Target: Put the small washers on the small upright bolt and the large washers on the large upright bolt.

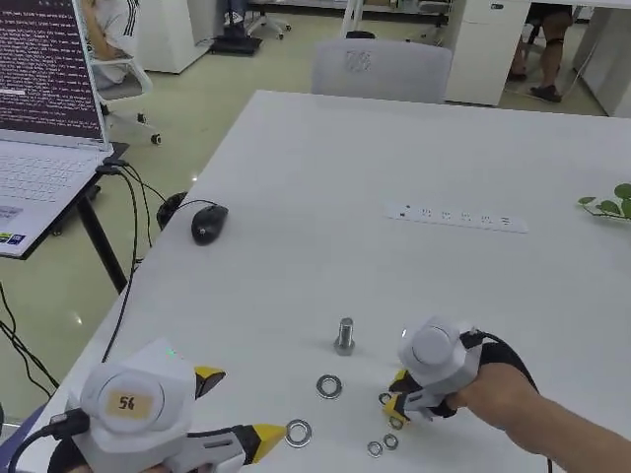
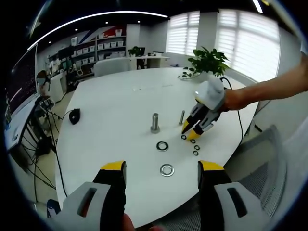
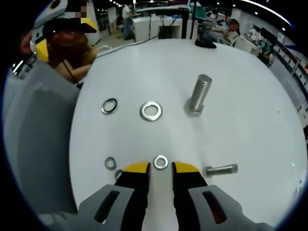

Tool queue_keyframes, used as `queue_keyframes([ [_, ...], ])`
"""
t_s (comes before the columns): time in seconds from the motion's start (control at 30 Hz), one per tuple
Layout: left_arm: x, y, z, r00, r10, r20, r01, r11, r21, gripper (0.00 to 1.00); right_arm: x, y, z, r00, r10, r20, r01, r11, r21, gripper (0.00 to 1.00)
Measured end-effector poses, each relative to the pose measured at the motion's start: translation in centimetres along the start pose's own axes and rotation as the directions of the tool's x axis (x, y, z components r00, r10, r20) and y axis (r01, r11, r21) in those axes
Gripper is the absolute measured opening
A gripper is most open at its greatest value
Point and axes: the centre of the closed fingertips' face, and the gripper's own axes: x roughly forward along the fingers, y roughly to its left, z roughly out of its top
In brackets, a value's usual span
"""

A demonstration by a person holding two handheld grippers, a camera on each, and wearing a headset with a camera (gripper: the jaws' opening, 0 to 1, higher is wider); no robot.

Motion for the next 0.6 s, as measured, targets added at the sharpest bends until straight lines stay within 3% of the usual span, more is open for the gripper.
queue_keyframes([
  [0.17, 0.08, -0.09, -0.02, 1.0000, -0.001, -0.004, 0.001, 1.000, 0.003, 0.59, 0.14, 0.17, 0.21, 0.9983, 0.027, -0.052, -0.030, 0.998, -0.059, 0.17],
  [0.43, 0.19, -0.40, -0.01, 1.0000, -0.003, -0.006, 0.003, 1.000, 0.014, 0.59, 0.26, 0.21, 0.08, 0.9842, 0.054, -0.169, -0.078, 0.987, -0.142, 0.17],
  [0.6, 0.09, -0.35, 0.01, 1.0000, 0.003, -0.002, -0.003, 1.000, 0.014, 0.59, 0.20, 0.03, 0.05, 0.9799, 0.050, -0.193, -0.081, 0.984, -0.156, 0.15],
])
